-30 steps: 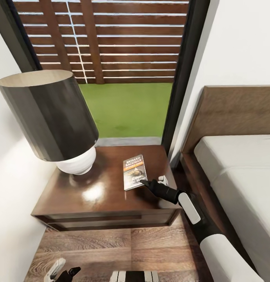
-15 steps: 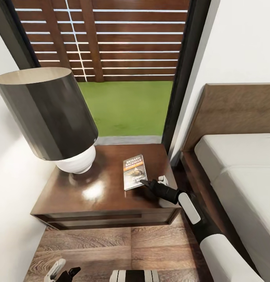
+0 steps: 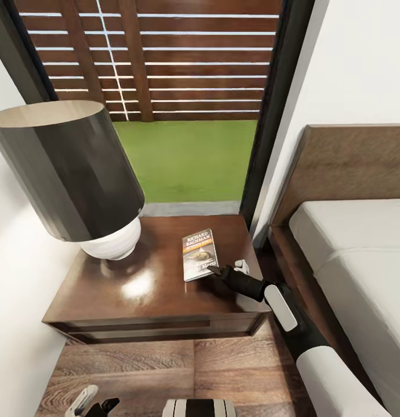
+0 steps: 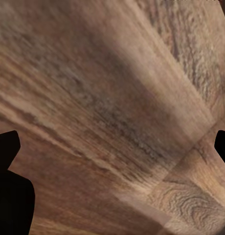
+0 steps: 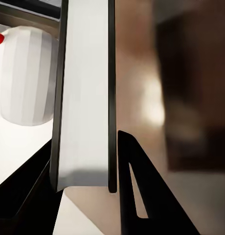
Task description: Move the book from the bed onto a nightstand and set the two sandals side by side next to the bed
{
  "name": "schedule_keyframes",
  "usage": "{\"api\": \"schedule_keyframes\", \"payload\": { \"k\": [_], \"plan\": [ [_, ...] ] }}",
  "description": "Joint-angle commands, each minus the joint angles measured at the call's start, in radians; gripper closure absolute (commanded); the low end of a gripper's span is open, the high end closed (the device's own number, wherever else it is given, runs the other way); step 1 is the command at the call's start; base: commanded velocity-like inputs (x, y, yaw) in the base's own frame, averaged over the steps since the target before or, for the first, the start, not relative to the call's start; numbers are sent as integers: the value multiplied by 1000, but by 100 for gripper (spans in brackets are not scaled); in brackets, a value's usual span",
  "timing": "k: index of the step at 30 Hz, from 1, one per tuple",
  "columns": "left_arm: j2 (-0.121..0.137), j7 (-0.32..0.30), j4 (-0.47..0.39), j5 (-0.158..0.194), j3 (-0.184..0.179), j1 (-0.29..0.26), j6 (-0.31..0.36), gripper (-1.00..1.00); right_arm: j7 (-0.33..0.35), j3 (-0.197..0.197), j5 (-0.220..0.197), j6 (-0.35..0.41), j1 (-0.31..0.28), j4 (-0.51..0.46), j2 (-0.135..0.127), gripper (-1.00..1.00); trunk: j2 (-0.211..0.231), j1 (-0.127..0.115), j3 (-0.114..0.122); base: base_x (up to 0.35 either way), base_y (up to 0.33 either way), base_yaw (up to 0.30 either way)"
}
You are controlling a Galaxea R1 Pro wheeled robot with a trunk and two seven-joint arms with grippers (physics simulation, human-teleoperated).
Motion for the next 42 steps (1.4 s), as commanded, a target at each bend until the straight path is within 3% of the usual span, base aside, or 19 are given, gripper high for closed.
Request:
{"api": "schedule_keyframes", "payload": {
  "k": [1,16,22,28,42],
  "plan": [
    [1,-1,0,4,-2,0,2,-100,1,-1,-2,5,0,0,0,100,0,0,-1,35,0,0],
    [1,-3,3,17,5,1,5,-100,1,-1,-1,5,0,0,1,100,0,0,-1,9,0,0],
    [1,-6,-44,39,6,1,14,-100,1,-1,-1,5,0,0,0,100,-2,3,-24,0,0,0],
    [1,-7,-64,46,5,2,17,-100,1,-1,-1,5,0,0,0,100,-2,3,-24,0,0,0],
    [2,-6,-55,35,4,11,9,-100,1,-1,-2,5,0,0,0,100,-2,3,-24,29,0,0]
  ]
}}
